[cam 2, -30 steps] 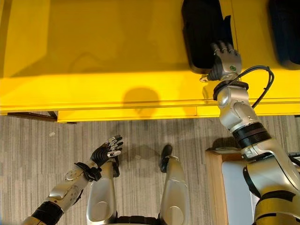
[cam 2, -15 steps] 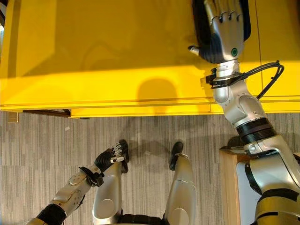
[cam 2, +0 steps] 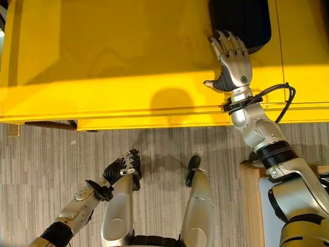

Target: Move parts from the plastic box to the shelf.

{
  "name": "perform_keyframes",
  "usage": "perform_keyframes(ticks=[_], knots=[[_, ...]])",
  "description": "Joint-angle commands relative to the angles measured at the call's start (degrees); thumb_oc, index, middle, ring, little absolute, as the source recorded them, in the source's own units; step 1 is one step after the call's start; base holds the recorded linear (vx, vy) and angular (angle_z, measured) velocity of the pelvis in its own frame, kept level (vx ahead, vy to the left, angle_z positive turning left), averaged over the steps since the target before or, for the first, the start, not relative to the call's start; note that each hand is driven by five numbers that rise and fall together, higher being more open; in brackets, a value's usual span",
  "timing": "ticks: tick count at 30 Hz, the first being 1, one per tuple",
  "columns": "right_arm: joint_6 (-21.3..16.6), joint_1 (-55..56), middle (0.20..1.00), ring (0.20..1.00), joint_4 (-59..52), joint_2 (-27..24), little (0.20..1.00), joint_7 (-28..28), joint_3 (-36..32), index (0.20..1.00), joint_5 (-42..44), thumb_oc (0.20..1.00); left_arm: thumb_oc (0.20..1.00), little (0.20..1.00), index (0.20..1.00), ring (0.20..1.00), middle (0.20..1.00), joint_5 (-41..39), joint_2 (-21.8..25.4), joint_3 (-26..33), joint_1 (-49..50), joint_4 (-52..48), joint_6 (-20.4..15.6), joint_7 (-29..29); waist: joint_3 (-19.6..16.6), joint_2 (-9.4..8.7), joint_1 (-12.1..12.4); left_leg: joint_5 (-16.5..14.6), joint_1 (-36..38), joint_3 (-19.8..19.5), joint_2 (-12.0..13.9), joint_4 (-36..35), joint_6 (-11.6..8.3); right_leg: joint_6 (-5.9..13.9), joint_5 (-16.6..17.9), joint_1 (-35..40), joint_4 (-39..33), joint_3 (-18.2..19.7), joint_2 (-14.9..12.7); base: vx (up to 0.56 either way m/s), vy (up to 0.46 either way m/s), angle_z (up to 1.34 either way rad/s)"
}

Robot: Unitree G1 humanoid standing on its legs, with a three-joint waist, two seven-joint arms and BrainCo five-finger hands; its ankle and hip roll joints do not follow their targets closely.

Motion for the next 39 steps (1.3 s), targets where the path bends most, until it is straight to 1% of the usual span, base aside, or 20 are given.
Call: perform_keyframes(ticks=[1, 2, 3, 6, 8, 9, 11, 13, 16, 18, 21, 24, 25, 28, 30, 31, 32, 34, 37, 39], knots=[[6.6, -3.5, 1.000, 1.000, 4.1, -0.5, 1.000, -2.3, 0.3, 1.000, 3.2, 1.000, 1.000, 1.000, 1.000, 1.000, 1.000, -0.5, 0.3, -0.5, 1.9, -3.0, -1.1, -1.1, -1.3, -1.14, -0.5, -7.4, 0.8, 2.5, -2.3, 5.2, 4.69, 1.33, -1.6, 4.3, -3.4, 1.1, 3.9, 0.00, 0.000, 0.00], [5.8, -4.3, 1.000, 1.000, 5.5, -0.5, 1.000, -3.1, 0.1, 1.000, 3.2, 1.000, 1.000, 1.000, 1.000, 1.000, 1.000, -0.2, 0.3, -0.6, 1.8, -3.2, -0.9, -0.8, -1.3, -1.18, -0.4, -7.4, 0.9, 2.5, -2.3, 5.1, 4.70, 1.25, -1.6, 4.4, -3.6, 1.1, 4.0, -0.01, -0.036, -0.03], [5.5, -6.3, 1.000, 1.000, 7.1, -0.5, 1.000, -4.4, -0.4, 1.000, 1.2, 1.000, 1.000, 1.000, 1.000, 1.000, 1.000, -0.6, 0.4, -1.0, 1.6, -3.1, -0.9, -0.5, -1.3, -1.03, -0.2, -7.0, 1.2, 2.4, -2.3, 4.9, 4.53, 1.18, -1.6, 4.8, -3.8, 0.9, 4.1, 0.01, -0.029, -0.05], [5.3, -8.1, 1.000, 1.000, 7.7, -0.8, 1.000, -4.5, -0.5, 1.000, 0.1, 1.000, 1.000, 1.000, 1.000, 1.000, 1.000, -0.2, 0.5, -1.0, 1.5, -3.5, -0.3, -0.3, -1.3, -0.90, 0.0, -6.7, 1.4, 2.3, -2.4, 4.7, 4.39, 1.14, -1.6, 5.0, -4.0, 0.7, 4.2, 0.02, -0.029, -0.04], [6.1, -10.6, 1.000, 1.000, 7.3, -2.0, 1.000, -3.6, 0.4, 1.000, -0.4, 1.000, 1.000, 1.000, 1.000, 1.000, 1.000, 0.3, 0.6, -1.1, 1.7, -4.3, 0.2, -0.1, -1.3, -0.66, 0.3, -6.1, 1.5, 1.9, -2.4, 4.5, 4.07, 1.00, -1.7, 5.2, -4.0, 0.5, 4.4, 0.02, -0.016, -0.01], [6.1, -10.6, 1.000, 1.000, 7.3, -2.0, 1.000, -3.6, 0.4, 1.000, -0.4, 1.000, 1.000, 1.000, 1.000, 1.000, 1.000, 0.3, 0.6, -1.1, 1.7, -4.3, 0.2, -0.1, -1.3, -0.66, 0.3, -6.1, 1.5, 1.9, -2.4, 4.5, 4.07, 1.00, -1.7, 5.2, -4.0, 0.5, 4.4, 0.00, 0.000, 0.00], [7.7, -11.4, 1.000, 1.000, 7.0, -2.7, 1.000, -2.1, 1.0, 1.000, -0.6, 1.000, 1.000, 1.000, 1.000, 1.000, 1.000, 0.1, 0.8, -1.0, 2.0, -4.6, 0.3, -0.3, -1.3, -0.49, 0.4, -5.8, 1.5, 1.8, -2.4, 4.3, 3.94, 0.90, -1.8, 5.2, -4.0, 0.4, 4.3, 0.00, 0.000, 0.00], [8.2, -11.6, 1.000, 1.000, 7.2, -3.0, 1.000, -1.8, 1.5, 1.000, -0.5, 1.000, 1.000, 1.000, 1.000, 1.000, 1.000, 0.0, 0.8, -0.8, 2.1, -5.0, 0.6, -0.3, -1.3, -0.46, 0.5, -5.9, 1.4, 1.7, -2.5, 4.3, 3.96, 0.86, -1.9, 5.1, -3.8, 0.4, 4.2, 0.00, 0.000, 0.00], [9.4, -12.7, 1.000, 1.000, 8.0, -3.4, 1.000, 1.1, 2.4, 1.000, -1.8, 1.000, 1.000, 1.000, 1.000, 1.000, 1.000, -0.2, 1.2, -0.2, 2.3, -5.1, 1.0, -0.7, -1.3, -0.37, 0.9, -5.7, 1.2, 1.5, -2.5, 4.4, 3.89, 0.88, -2.0, 4.8, -3.4, 0.1, 4.0, 0.00, 0.000, 0.00], [11.0, -14.7, 1.000, 1.000, 9.7, -3.9, 1.000, 6.0, 4.9, 1.000, -3.4, 1.000, 1.000, 1.000, 1.000, 1.000, 1.000, 0.1, 1.5, 0.3, 2.8, -5.5, 1.7, -1.7, -1.3, -0.37, 1.4, -5.5, 0.9, 1.4, -2.5, 4.3, 3.75, 0.83, -2.1, 4.6, -3.1, -0.1, 3.8, 0.00, 0.000, 0.00], [11.7, -16.5, 1.000, 1.000, 11.5, -4.1, 1.000, 11.5, 7.2, 1.000, -1.9, 1.000, 1.000, 1.000, 1.000, 1.000, 1.000, 0.2, 2.0, 0.7, 3.4, -5.9, 2.0, -2.3, -1.3, -0.56, 1.9, -5.7, 0.8, 1.2, -2.5, 4.6, 3.69, 0.76, -2.3, 4.5, -2.5, -0.5, 3.5, 0.00, 0.000, 0.00], [14.7, -16.5, 1.000, 1.000, 13.6, -3.3, 1.000, 13.5, 8.1, 1.000, -0.8, 1.000, 1.000, 1.000, 1.000, 1.000, 1.000, 0.8, 2.0, 1.1, 3.8, -6.5, 2.9, -2.7, -1.3, -0.67, 2.3, -5.8, 0.7, 1.2, -2.4, 4.7, 3.78, 0.73, -2.4, 4.4, -2.1, -0.7, 3.3, 0.00, 0.000, 0.00], [15.1, -16.5, 1.000, 1.000, 14.4, -3.0, 1.000, 14.8, 8.1, 1.000, -0.1, 1.000, 1.000, 1.000, 1.000, 1.000, 1.000, 0.9, 2.1, 1.1, 3.9, -6.6, 3.0, -2.9, -1.3, -0.70, 2.4, -5.8, 0.7, 1.2, -2.4, 4.7, 3.79, 0.73, -2.4, 4.4, -2.1, -0.8, 3.2, 0.00, 0.000, 0.00], [15.3, -16.5, 1.000, 1.000, 16.8, -2.2, 1.000, 15.9, 8.8, 1.000, 0.3, 1.000, 1.000, 1.000, 1.000, 1.000, 1.000, 1.2, 2.0, 1.1, 3.9, -6.6, 2.9, -3.0, -1.3, -0.69, 2.7, -5.9, 0.5, 1.2, -2.4, 4.6, 3.91, 0.70, -2.4, 4.1, -1.8, -1.0, 3.1, 0.00, 0.000, 0.00], [16.4, -16.7, 1.000, 1.000, 17.8, -2.1, 1.000, 17.3, 9.0, 1.000, 0.7, 1.000, 1.000, 1.000, 1.000, 1.000, 1.000, 1.3, 2.1, 1.0, 3.8, -6.8, 3.3, -2.7, -1.3, -0.67, 2.8, -5.9, 0.4, 1.2, -2.4, 4.7, 3.85, 0.67, -2.4, 4.1, -1.8, -1.0, 3.0, 0.00, 0.000, 0.00], [17.0, -17.0, 1.000, 1.000, 18.5, -2.0, 1.000, 18.4, 9.3, 1.000, 1.7, 1.000, 1.000, 1.000, 1.000, 1.000, 1.000, 1.4, 2.1, 1.1, 3.9, -6.8, 3.3, -2.8, -1.3, -0.69, 2.8, -5.9, 0.5, 1.2, -2.3, 4.6, 3.85, 0.68, -2.4, 4.2, -1.9, -1.1, 3.1, 0.00, 0.000, 0.00], [19.4, -17.4, 1.000, 1.000, 19.9, -1.7, 1.000, 22.2, 9.5, 1.000, 5.5, 1.000, 1.000, 1.000, 1.000, 1.000, 1.000, 1.1, 2.4, 1.1, 4.1, -7.1, 3.3, -2.9, -1.3, -0.68, 2.9, -5.7, 0.5, 1.2, -2.3, 4.5, 3.72, 0.66, -2.3, 4.3, -2.1, -1.1, 3.1, 0.00, 0.000, 0.00], [19.2, -16.9, 1.000, 1.000, 20.3, -1.5, 1.000, 22.4, 9.3, 1.000, 7.4, 1.000, 1.000, 1.000, 1.000, 1.000, 1.000, 1.3, 2.4, 1.3, 4.2, -7.5, 3.5, -2.9, -1.3, -0.69, 2.9, -5.5, 0.6, 1.3, -2.3, 4.2, 3.64, 0.67, -2.2, 4.4, -2.2, -1.1, 3.1, 0.00, 0.000, 0.00], [19.4, -17.1, 1.000, 1.000, 20.6, -1.2, 1.000, 25.9, 9.3, 1.000, 6.3, 1.000, 1.000, 1.000, 1.000, 1.000, 1.000, 1.4, 2.6, 1.6, 4.5, -8.0, 4.1, -3.0, -1.3, -0.78, 3.0, -5.5, 0.8, 1.4, -2.1, 4.2, 3.58, 0.65, -2.2, 4.5, -2.2, -1.0, 3.1, 0.00, 0.000, 0.00], [18.4, -17.5, 1.000, 1.000, 21.4, -1.0, 1.000, 29.6, 10.0, 1.000, 7.2, 1.000, 1.000, 1.000, 1.000, 1.000, 1.000, 1.1, 2.6, 1.6, 4.4, -8.1, 4.4, -3.2, -1.3, -0.92, 3.0, -5.7, 0.8, 1.4, -2.1, 4.3, 3.64, 0.55, -2.3, 4.5, -2.0, -1.0, 3.1, 0.00, 0.000, 0.00]])
